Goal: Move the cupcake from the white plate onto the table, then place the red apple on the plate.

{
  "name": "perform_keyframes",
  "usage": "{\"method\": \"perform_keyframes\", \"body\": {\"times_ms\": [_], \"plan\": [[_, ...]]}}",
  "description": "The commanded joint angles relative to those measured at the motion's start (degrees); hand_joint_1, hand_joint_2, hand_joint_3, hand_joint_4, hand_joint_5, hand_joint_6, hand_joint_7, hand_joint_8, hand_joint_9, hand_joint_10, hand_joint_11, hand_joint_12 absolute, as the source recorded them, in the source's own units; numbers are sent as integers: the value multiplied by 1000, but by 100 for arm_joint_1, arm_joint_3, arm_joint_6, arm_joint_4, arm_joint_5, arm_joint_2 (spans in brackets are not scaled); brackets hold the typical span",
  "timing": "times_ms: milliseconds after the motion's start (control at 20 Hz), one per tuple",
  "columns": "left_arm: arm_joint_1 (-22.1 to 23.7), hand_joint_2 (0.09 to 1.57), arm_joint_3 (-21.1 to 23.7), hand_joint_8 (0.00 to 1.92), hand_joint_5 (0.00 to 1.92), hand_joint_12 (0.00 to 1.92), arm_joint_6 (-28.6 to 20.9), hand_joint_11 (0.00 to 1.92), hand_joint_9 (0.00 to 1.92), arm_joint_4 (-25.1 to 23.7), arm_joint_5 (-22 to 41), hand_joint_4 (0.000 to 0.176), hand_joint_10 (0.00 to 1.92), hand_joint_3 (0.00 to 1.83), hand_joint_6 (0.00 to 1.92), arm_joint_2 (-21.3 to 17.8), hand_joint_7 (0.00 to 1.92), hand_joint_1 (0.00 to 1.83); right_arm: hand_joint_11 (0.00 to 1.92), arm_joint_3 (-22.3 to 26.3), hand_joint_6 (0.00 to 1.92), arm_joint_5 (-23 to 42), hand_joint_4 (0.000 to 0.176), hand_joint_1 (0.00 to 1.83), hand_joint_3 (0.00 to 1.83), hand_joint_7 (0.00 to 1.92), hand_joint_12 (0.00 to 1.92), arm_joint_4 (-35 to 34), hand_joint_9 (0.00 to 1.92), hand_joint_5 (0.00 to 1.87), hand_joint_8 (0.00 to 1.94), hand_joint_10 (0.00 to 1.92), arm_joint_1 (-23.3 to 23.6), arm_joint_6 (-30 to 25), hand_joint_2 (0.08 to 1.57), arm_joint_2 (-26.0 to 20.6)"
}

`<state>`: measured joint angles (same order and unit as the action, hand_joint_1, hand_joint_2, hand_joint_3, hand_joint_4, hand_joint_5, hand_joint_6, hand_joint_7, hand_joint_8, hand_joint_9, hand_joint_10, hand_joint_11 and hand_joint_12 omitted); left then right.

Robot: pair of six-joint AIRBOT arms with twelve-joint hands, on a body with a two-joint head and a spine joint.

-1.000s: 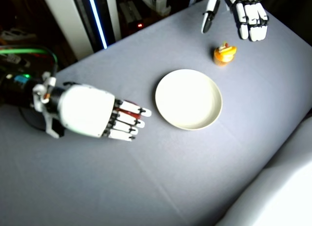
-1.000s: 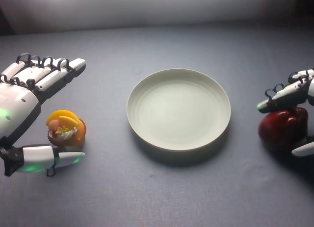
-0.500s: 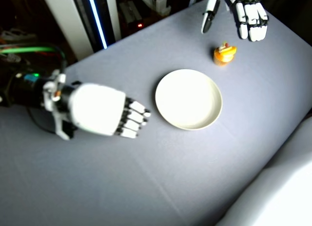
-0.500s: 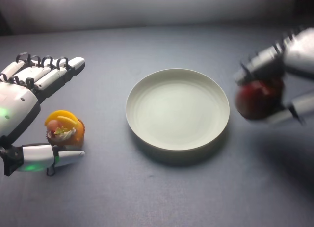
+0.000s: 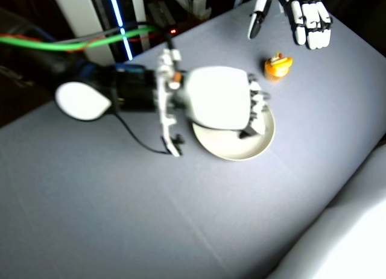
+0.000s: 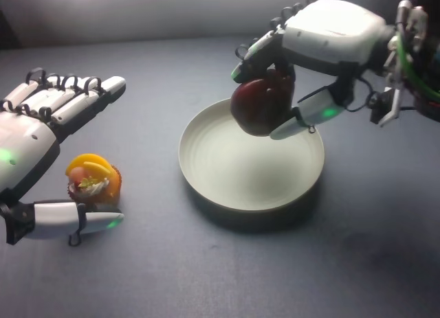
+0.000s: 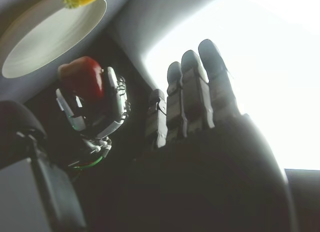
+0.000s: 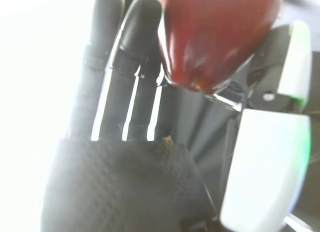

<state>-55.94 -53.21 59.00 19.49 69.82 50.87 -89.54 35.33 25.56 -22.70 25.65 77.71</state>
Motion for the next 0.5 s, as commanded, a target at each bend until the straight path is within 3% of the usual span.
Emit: {"method": "perform_keyframes", "body": {"times_ms": [0, 50, 100, 150, 200, 250, 300, 350, 400, 450], "plan": [[58, 836, -43, 0, 23, 384, -24, 0, 141, -91, 677, 176, 3, 1, 0, 18, 129, 756, 801, -32, 661, 361, 0, 1296, 5, 1226, 1129, -84, 1073, 1103, 656, 675, 42, -72, 1035, 90], [70, 836, -50, 0, 23, 384, -24, 0, 141, -97, 677, 176, 3, 1, 0, 27, 129, 756, 801, -74, 661, 260, 0, 1296, 5, 1226, 1129, -14, 1073, 1103, 656, 675, 42, -95, 1035, 160], [79, 839, -54, 0, 13, 401, -24, 0, 140, -100, 677, 176, 3, 2, 0, 33, 122, 739, 786, -97, 746, 170, 0, 1262, 1, 1139, 1205, 72, 1059, 1035, 858, 556, 42, -109, 1067, 224], [82, 848, -56, 0, 18, 405, -26, 0, 132, -102, 675, 176, 0, 4, 2, 36, 110, 769, 470, -109, 58, 104, 1, 1032, 0, 650, 1180, 141, 765, 666, 123, 252, 41, -109, 944, 270], [83, 849, -56, 0, 15, 440, -35, 0, 137, -102, 676, 176, 1, 3, 1, 38, 110, 763, 215, -110, 11, 33, 44, 906, 0, 473, 1091, 263, 575, 516, 24, 89, 39, -114, 953, 303], [82, 851, -56, 0, 19, 447, -42, 0, 136, -102, 681, 176, 0, 3, 2, 38, 109, 756, 92, -104, 1, 11, 37, 862, 0, 411, 989, 300, 466, 451, 4, 20, 35, -132, 970, 310], [82, 849, -56, 2, 21, 503, -50, 0, 159, -101, 686, 176, 6, 1, 1, 41, 118, 738, 77, -91, 4, -38, 18, 865, 0, 409, 970, 327, 457, 449, 5, 11, -4, -143, 973, 317], [82, 849, -56, 1, 24, 512, -58, 0, 168, -101, 693, 176, 8, 1, 2, 44, 117, 747, 86, -90, 0, -70, 39, 882, 0, 385, 966, 332, 444, 434, 0, 4, -28, -150, 966, 320], [83, 849, -56, 1, 24, 512, -69, 0, 168, -101, 706, 176, 8, 1, 2, 48, 117, 747, 86, -91, 0, -137, 39, 882, 0, 385, 966, 346, 444, 434, 0, 4, -72, -155, 966, 321], [85, 851, -56, 3, 21, 488, -80, 0, 167, -101, 716, 176, 4, 1, 0, 55, 131, 761, 54, -95, 0, -211, 85, 916, 0, 283, 950, 376, 354, 348, 0, 0, -125, -180, 951, 321]]}}
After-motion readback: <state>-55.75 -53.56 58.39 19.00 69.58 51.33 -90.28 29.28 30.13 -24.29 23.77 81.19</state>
